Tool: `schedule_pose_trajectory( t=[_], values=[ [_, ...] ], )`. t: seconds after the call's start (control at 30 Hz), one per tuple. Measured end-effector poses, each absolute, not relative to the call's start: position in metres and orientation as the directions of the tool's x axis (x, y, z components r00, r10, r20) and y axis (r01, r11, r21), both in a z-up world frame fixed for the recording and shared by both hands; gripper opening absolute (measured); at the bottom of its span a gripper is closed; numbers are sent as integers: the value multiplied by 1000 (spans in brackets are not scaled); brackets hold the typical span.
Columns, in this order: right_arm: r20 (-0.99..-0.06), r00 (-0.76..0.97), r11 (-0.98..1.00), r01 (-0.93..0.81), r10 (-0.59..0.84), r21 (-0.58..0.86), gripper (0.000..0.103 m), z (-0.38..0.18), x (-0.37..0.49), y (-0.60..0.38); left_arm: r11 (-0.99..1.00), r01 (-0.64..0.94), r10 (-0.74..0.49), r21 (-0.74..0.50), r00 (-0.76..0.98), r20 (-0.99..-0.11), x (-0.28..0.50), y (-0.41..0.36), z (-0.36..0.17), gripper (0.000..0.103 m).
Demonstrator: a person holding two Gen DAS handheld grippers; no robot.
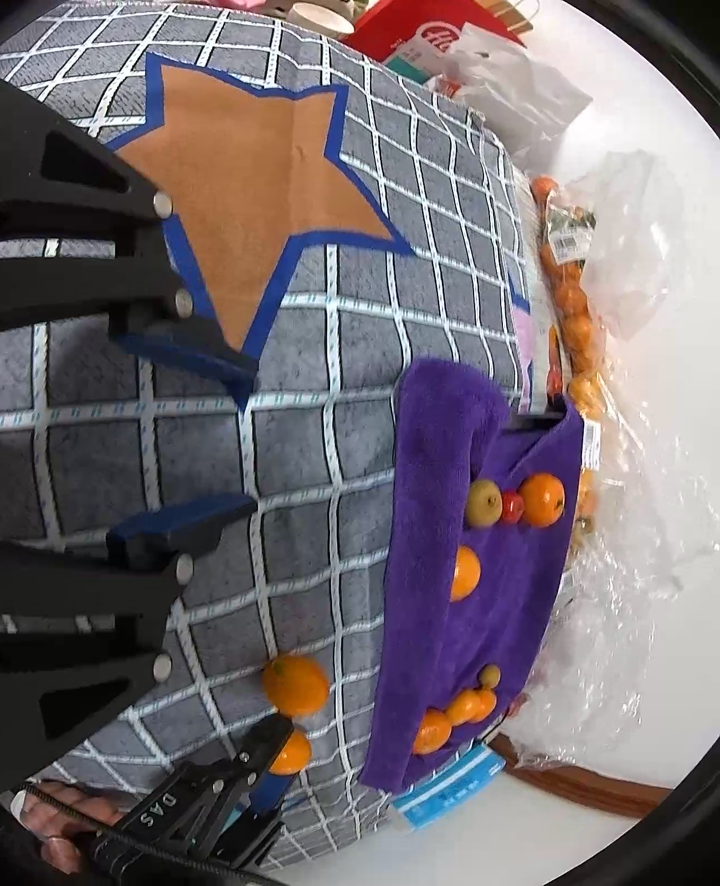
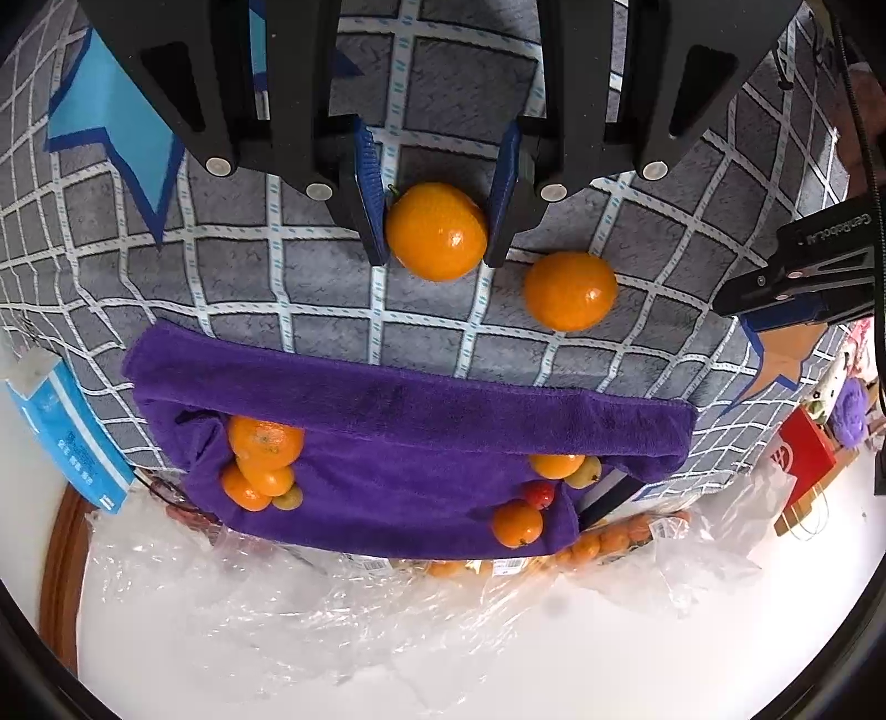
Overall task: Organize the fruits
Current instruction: 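Close the right tool on a round orange while the left tool moves toward the other orange, then close the left tool on the second orange while the right tool lifts its orange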
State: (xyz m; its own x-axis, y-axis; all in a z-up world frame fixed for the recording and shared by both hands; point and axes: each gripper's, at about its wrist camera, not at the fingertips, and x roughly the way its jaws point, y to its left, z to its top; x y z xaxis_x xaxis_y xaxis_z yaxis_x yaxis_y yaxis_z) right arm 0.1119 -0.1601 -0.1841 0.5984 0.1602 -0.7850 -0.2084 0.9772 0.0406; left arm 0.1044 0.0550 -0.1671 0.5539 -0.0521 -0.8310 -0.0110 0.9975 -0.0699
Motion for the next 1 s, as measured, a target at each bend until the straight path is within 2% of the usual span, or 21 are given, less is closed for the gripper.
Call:
schedule_pose_trajectory(
  t=[0.17, 0.43, 0.53, 0.77, 1.0],
  values=[
    [-792, 600, 988, -151, 111, 24, 34, -181, 108, -182, 987, 27, -149, -159, 527, -837, 111, 47, -164, 36],
    [-796, 604, 998, -58, 44, 11, 34, -175, 100, -222, 973, 119, -230, -196, 492, -840, 119, 13, -159, 41],
    [-794, 606, 999, -39, 45, 27, 34, -171, 98, -231, 972, 129, -236, -197, 488, -841, 118, 6, -156, 42],
    [-788, 614, 999, -18, 35, 30, 34, -165, 95, -240, 958, 193, -281, -213, 481, -830, 121, -13, -148, 55],
    [-787, 617, 1000, 0, 21, 26, 34, -160, 91, -248, 952, 227, -292, -207, 452, -843, 128, -31, -152, 56]
  ],
)
